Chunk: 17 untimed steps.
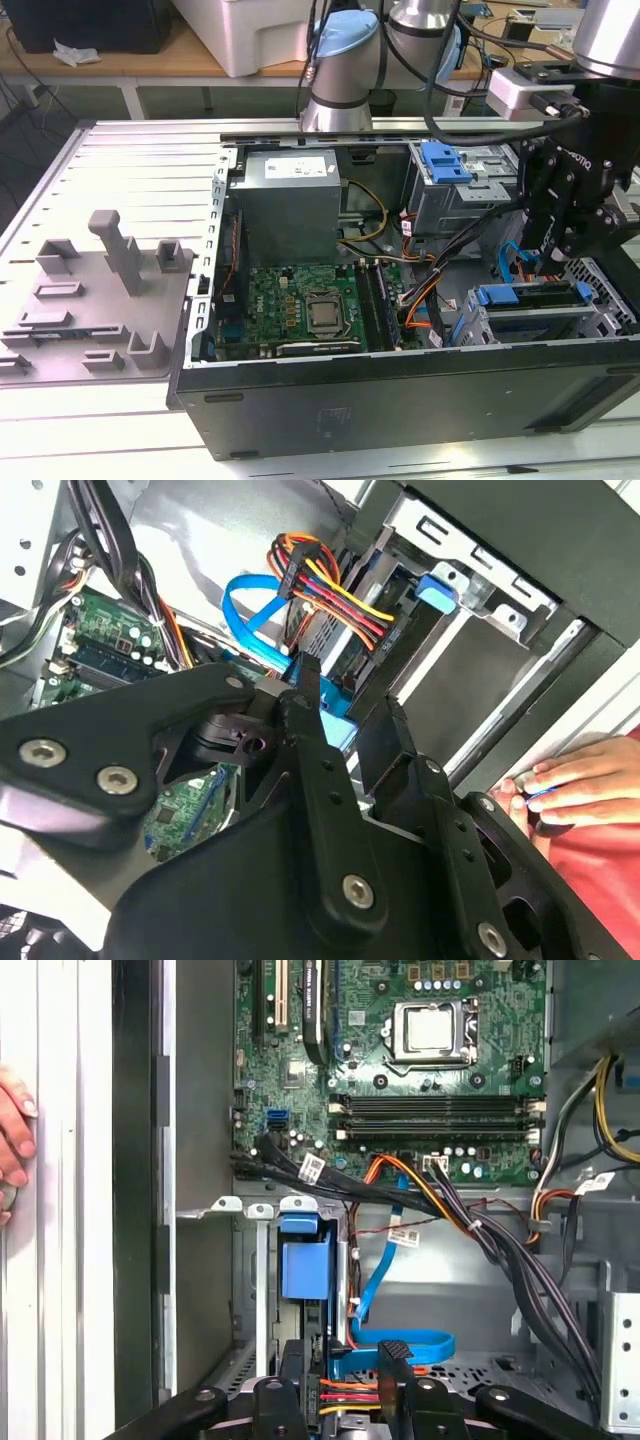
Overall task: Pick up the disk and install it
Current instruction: 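Insert the second disk wire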
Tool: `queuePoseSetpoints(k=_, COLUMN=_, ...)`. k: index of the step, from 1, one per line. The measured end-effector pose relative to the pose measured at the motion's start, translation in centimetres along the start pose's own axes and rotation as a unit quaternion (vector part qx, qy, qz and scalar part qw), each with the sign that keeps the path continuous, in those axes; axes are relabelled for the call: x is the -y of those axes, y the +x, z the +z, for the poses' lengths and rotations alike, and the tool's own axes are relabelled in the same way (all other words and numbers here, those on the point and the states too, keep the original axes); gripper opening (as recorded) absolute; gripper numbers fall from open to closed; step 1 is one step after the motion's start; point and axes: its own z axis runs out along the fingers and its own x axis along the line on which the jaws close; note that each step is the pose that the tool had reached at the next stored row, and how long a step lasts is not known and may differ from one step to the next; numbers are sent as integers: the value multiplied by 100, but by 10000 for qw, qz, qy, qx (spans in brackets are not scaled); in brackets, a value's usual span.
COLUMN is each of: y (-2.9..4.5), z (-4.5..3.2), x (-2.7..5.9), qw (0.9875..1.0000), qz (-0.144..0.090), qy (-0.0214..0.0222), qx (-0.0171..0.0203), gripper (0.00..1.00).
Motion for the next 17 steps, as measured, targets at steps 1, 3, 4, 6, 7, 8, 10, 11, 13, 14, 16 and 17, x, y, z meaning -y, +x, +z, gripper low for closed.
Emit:
queuePoseSetpoints(k=1, y=-1, z=0, x=-1, qw=10000, qz=-24, qy=15, qx=2, gripper=43)
queuePoseSetpoints(k=3, y=1, z=1, x=-4, qw=9999, qz=-80, qy=59, qx=12, gripper=43)
queuePoseSetpoints(k=4, y=11, z=1, x=-10, qw=9999, qz=-82, qy=86, qx=27, gripper=43)
queuePoseSetpoints(k=6, y=26, z=3, x=-24, qw=9999, qz=-76, qy=131, qx=62, gripper=43)
queuePoseSetpoints(k=7, y=30, z=4, x=-26, qw=9998, qz=-74, qy=142, qx=74, gripper=43)
queuePoseSetpoints(k=8, y=35, z=4, x=-28, qw=9998, qz=-74, qy=152, qx=86, gripper=43)
queuePoseSetpoints(k=10, y=38, z=4, x=-31, qw=9998, qz=-70, qy=162, qx=98, gripper=43)
queuePoseSetpoints(k=11, y=40, z=6, x=-34, qw=9998, qz=-67, qy=166, qx=106, gripper=35)
queuePoseSetpoints(k=13, y=42, z=6, x=-36, qw=9998, qz=-63, qy=169, qx=110, gripper=35)
queuePoseSetpoints(k=14, y=44, z=7, x=-38, qw=9998, qz=-59, qy=170, qx=113, gripper=27)
queuePoseSetpoints(k=16, y=46, z=10, x=-42, qw=9998, qz=-50, qy=173, qx=116, gripper=27)
queuePoseSetpoints(k=17, y=47, z=11, x=-44, qw=9998, qz=-46, qy=174, qx=116, gripper=27)
